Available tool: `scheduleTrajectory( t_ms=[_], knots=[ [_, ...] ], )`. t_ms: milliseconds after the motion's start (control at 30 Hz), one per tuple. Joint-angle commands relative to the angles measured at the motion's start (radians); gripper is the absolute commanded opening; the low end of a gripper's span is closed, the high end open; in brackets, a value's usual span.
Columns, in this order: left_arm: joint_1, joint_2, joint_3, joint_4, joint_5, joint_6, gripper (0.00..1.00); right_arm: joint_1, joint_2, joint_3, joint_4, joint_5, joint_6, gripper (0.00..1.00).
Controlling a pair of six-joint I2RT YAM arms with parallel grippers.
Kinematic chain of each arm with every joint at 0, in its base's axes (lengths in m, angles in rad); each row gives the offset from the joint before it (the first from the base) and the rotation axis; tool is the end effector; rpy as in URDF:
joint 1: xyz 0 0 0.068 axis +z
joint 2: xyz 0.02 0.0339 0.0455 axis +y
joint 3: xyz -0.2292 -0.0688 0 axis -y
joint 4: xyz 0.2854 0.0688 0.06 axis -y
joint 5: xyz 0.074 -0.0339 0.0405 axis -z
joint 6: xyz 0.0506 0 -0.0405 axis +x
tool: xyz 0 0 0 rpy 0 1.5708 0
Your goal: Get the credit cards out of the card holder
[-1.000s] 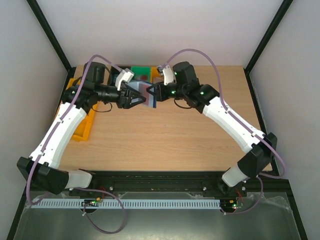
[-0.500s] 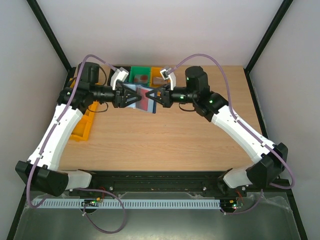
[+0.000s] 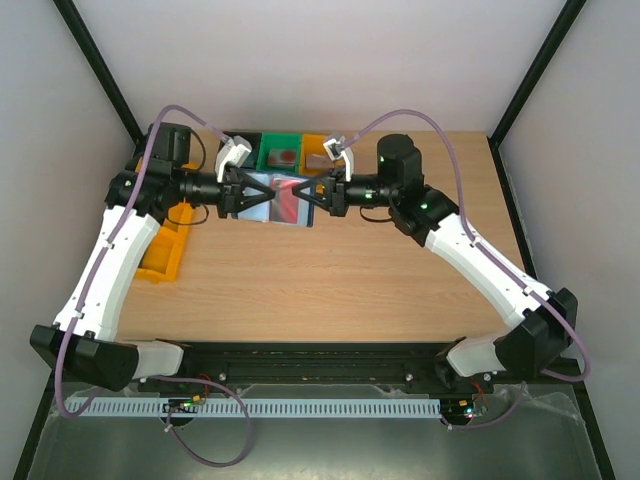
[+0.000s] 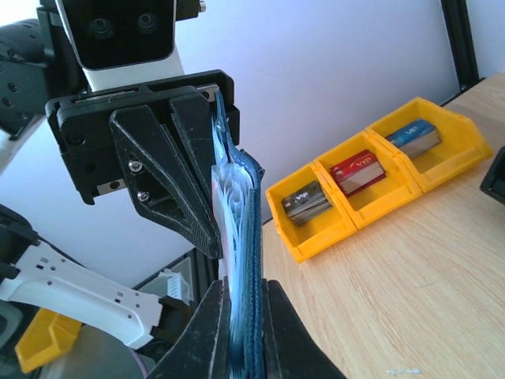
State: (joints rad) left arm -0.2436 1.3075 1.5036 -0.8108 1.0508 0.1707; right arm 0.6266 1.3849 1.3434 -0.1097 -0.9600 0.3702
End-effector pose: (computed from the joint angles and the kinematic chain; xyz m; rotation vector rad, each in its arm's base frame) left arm 0.2898 -0.1173 0.3921 0.9793 1.7971 -1.1726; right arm 0.2731 0.2489 0.3713 -1.0006 1.6364 1.5197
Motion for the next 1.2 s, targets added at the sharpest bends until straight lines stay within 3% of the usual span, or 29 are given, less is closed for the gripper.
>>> scheduleTrajectory(
  t_ms=[0, 133, 467, 600, 867, 1033, 1167],
  knots=[
    [0.01, -0.024, 0.0, 0.007, 0.135, 0.016, 0.02, 0.009, -0.037, -0.048, 0.173, -0.066, 0.009, 0.1],
    [0.017, -0.022, -0.008, 0.031, 0.129, -0.011, 0.02, 0.009, -0.029, -0.066, 0.201, -0.131, 0.033, 0.35],
    [0.04, -0.029, -0.005, 0.025, 0.114, 0.0, 0.02, -0.015, -0.082, -0.085, 0.016, -0.103, -0.138, 0.52],
    [0.04, -0.028, 0.009, -0.006, 0.138, 0.041, 0.02, -0.041, -0.071, -0.068, -0.049, -0.05, -0.15, 0.4],
    [0.04, -0.033, 0.019, -0.051, 0.151, 0.104, 0.02, -0.042, -0.07, -0.064, -0.057, -0.095, -0.179, 0.14],
    [0.011, -0.021, 0.023, -0.056, 0.128, 0.112, 0.02, -0.042, -0.063, -0.065, -0.026, -0.057, -0.139, 0.12],
    [-0.029, -0.005, 0.033, -0.072, 0.126, 0.134, 0.02, -0.038, -0.057, -0.1, 0.094, -0.071, -0.043, 0.15]
  ],
)
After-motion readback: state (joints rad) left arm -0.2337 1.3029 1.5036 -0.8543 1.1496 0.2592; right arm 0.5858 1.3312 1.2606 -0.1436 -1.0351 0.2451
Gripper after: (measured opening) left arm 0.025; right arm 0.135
